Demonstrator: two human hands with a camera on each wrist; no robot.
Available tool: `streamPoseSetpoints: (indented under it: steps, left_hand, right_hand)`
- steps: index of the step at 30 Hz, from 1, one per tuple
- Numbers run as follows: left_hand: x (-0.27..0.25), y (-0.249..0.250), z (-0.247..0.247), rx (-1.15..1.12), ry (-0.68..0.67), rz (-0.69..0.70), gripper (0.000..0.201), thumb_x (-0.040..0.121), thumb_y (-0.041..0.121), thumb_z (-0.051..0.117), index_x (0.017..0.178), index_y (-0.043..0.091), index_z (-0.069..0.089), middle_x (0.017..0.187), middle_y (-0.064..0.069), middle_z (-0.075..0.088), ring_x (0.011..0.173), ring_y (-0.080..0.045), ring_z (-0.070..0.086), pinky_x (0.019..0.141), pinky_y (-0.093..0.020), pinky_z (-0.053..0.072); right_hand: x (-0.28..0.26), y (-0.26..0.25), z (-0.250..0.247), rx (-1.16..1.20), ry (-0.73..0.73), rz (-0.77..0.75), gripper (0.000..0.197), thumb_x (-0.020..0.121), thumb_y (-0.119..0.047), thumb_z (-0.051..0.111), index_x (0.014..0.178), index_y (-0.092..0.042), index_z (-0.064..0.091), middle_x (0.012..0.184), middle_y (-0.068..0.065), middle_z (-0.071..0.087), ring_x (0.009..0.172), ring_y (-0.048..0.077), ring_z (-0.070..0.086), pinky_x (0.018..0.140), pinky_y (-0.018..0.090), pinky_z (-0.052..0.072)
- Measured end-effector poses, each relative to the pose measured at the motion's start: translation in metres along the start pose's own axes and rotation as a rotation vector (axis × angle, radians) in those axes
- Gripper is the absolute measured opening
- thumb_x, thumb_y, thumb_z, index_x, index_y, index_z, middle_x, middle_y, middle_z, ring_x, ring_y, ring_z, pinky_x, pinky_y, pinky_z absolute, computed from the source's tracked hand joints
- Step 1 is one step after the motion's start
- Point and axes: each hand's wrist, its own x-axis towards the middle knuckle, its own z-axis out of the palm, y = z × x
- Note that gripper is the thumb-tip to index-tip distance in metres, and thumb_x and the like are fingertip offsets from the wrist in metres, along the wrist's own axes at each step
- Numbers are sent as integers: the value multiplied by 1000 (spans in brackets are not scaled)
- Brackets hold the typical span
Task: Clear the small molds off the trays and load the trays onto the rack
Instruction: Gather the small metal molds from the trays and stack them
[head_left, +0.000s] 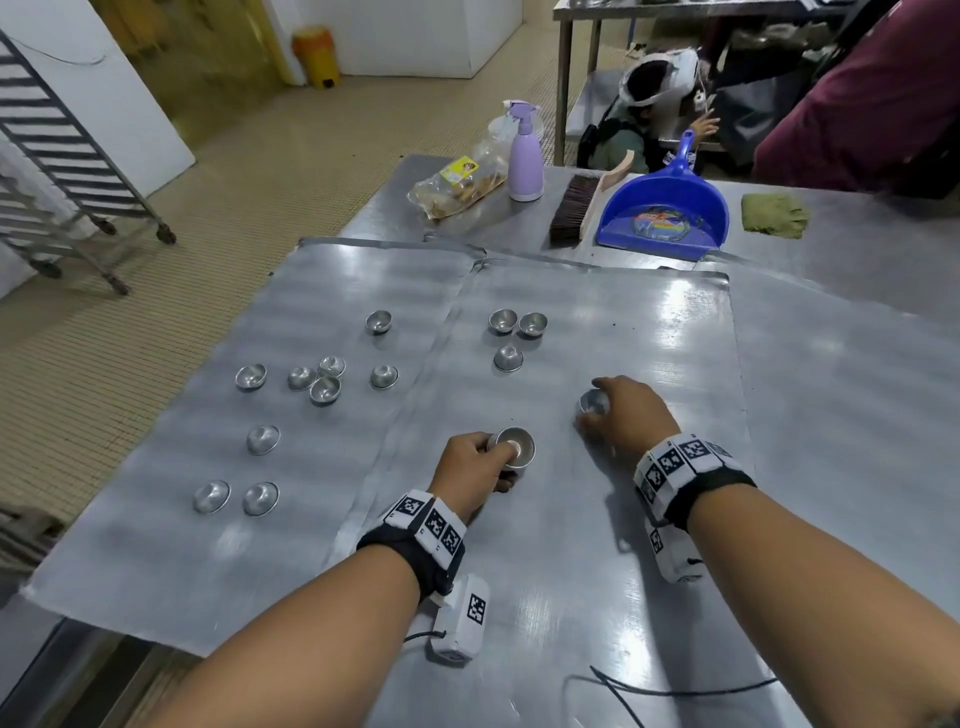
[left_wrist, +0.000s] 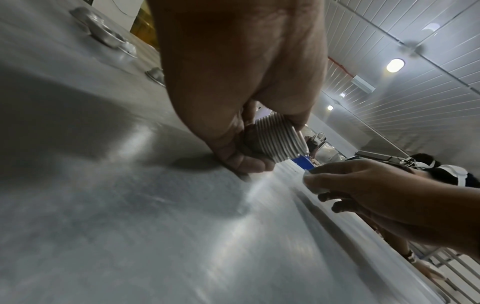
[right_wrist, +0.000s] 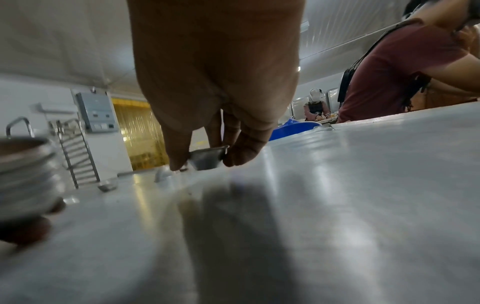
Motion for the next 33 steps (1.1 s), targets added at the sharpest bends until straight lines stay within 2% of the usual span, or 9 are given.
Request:
streamPoseSetpoints:
  steps: [5,9,12,16,19,22,25,28,33]
  left_hand:
    - [6,8,6,-33,35,8,8,85,4,65,79,2,71,67,-10,65,61,-27,65,58,-31,51]
    - [6,16,11,-123,15,-26,11,86,7,68,84,-3,72,71,-13,67,60,-25,62,61,-33,52]
    - [-1,23,12,-215,-14,-47,14,88,8,63,82,-2,71,65,-10,63,59,-23,61,63,-33,52]
    - [-8,29,10,-360,-10,-85,26,92,11,56,70,2,63,52,-6,52,44,-16,52,62,-32,46]
    - [-7,27,1,-370,-5,-97,24,91,22,60,78,4,70,66,-11,62,57,-20,60,67,-36,51]
    - [-4,23,-8,-313,-14,-68,27,80,30,72,84,4,73,72,-15,62,63,-23,61,64,-33,51]
    - [5,20,-19,-245,35,-59,20,82,19,71,84,-1,72,69,-15,59,60,-23,56,58,-29,48]
    - [19,18,-32,-140,89,-86,14,87,8,63,86,-4,69,67,-15,60,55,-23,54,52,-26,45]
    - [34,18,-46,53,-26,-99,9,85,7,63,83,-2,65,71,-17,56,59,-24,51,48,-23,38]
  right_hand:
    - [-27,-14,-5,386,112,-81,51,77,-37,81,121,-20,62,110,2,68,96,21,64,86,35,53]
    - [-50,-39,3,495,109,-192,54,74,-50,79,119,-29,59,107,-8,69,95,9,66,83,30,55]
    - [-54,-50,13,485,62,-207,57,72,-55,75,122,-33,55,110,-9,70,100,10,66,87,34,55]
    - [-55,-60,23,456,36,-207,54,78,-50,76,123,-32,53,112,-6,70,101,14,66,88,36,54]
    - [-54,-67,29,449,42,-214,55,77,-49,76,124,-31,54,111,-6,71,100,15,66,88,36,54]
    - [-54,-73,34,452,14,-231,63,75,-52,77,130,-32,53,115,-6,70,105,13,65,91,34,53]
    - [-53,-75,35,478,-47,-234,68,78,-55,73,137,-34,49,126,-8,65,114,9,61,95,33,52]
    - [-40,-68,33,444,-53,-169,55,88,-46,66,138,-30,50,135,-7,60,113,12,62,95,34,51]
    - [10,-47,29,242,-51,-17,43,93,-36,61,132,-19,59,133,2,64,112,22,63,100,34,47]
